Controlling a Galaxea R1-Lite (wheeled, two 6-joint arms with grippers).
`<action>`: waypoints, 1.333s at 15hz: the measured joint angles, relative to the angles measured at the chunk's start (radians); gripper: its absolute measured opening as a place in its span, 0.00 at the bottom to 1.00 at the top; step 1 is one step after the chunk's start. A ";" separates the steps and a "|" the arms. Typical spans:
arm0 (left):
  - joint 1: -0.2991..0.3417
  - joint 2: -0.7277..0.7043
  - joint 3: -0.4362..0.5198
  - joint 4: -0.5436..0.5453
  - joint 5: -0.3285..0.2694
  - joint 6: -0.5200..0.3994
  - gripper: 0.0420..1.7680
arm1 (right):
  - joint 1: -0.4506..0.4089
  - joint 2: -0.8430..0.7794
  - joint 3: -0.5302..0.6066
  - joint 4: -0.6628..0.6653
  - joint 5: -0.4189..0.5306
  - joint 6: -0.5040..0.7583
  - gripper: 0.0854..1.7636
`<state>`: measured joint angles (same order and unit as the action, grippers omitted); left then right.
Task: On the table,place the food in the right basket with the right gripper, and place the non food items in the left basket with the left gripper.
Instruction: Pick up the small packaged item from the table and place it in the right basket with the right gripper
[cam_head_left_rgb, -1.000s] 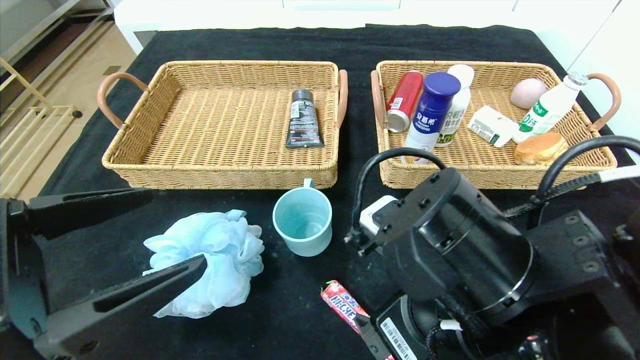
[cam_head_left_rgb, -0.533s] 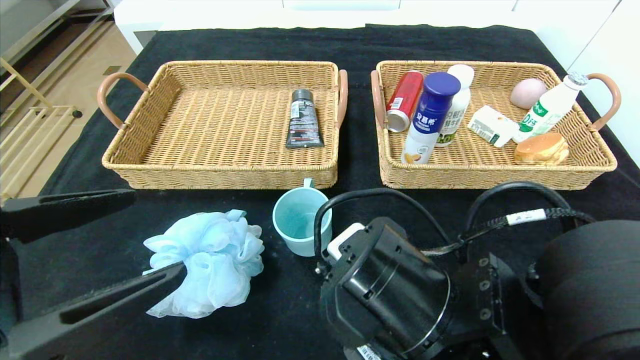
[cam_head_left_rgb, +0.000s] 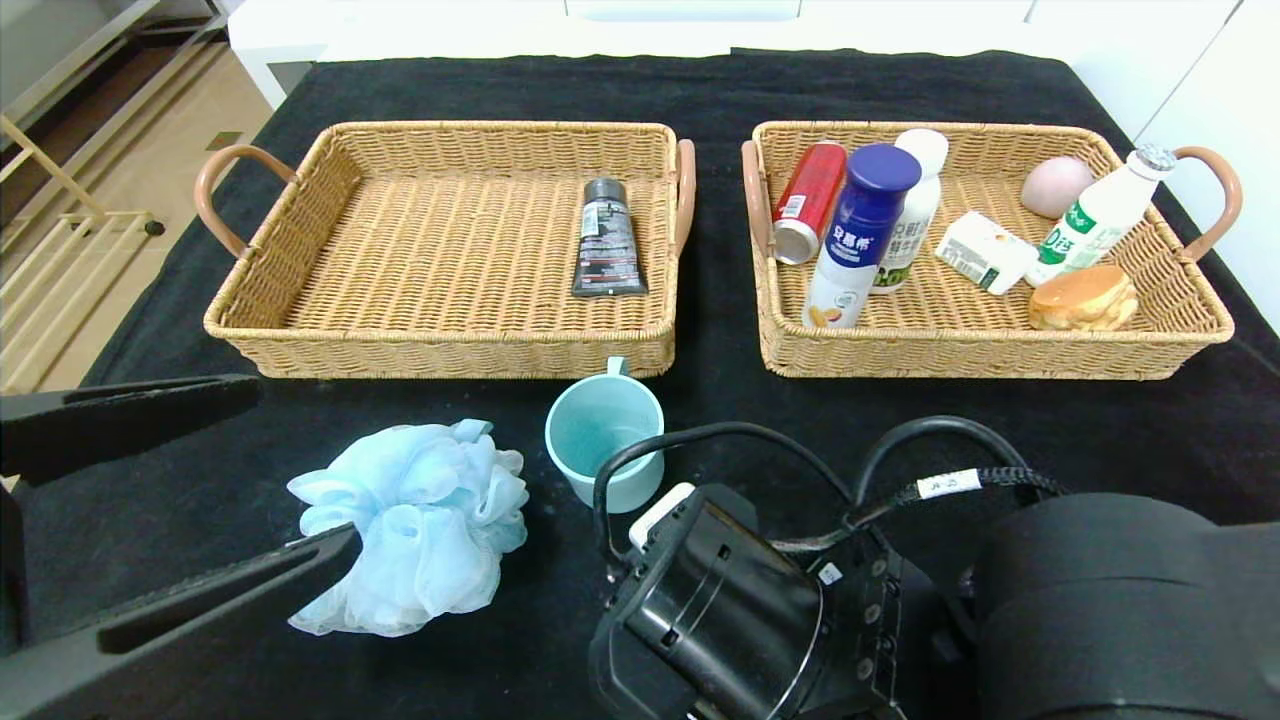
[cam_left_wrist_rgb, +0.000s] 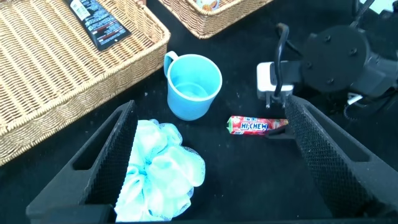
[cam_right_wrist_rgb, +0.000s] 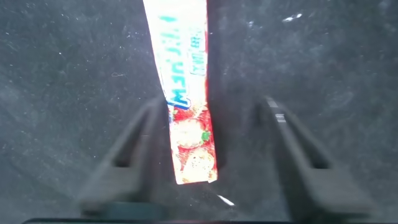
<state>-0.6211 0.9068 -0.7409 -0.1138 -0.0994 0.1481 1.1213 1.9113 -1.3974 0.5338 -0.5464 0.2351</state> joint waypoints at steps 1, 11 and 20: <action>0.000 0.000 0.001 0.000 0.000 0.000 0.97 | 0.000 0.004 0.000 0.000 0.000 0.001 0.52; 0.000 0.000 0.001 0.000 -0.001 0.000 0.97 | 0.000 0.015 0.004 0.001 0.001 0.010 0.13; -0.002 0.000 0.004 0.000 -0.005 0.000 0.97 | -0.001 0.009 0.003 0.013 0.003 0.015 0.13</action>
<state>-0.6230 0.9072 -0.7370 -0.1140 -0.1047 0.1481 1.1204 1.9200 -1.3947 0.5464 -0.5436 0.2504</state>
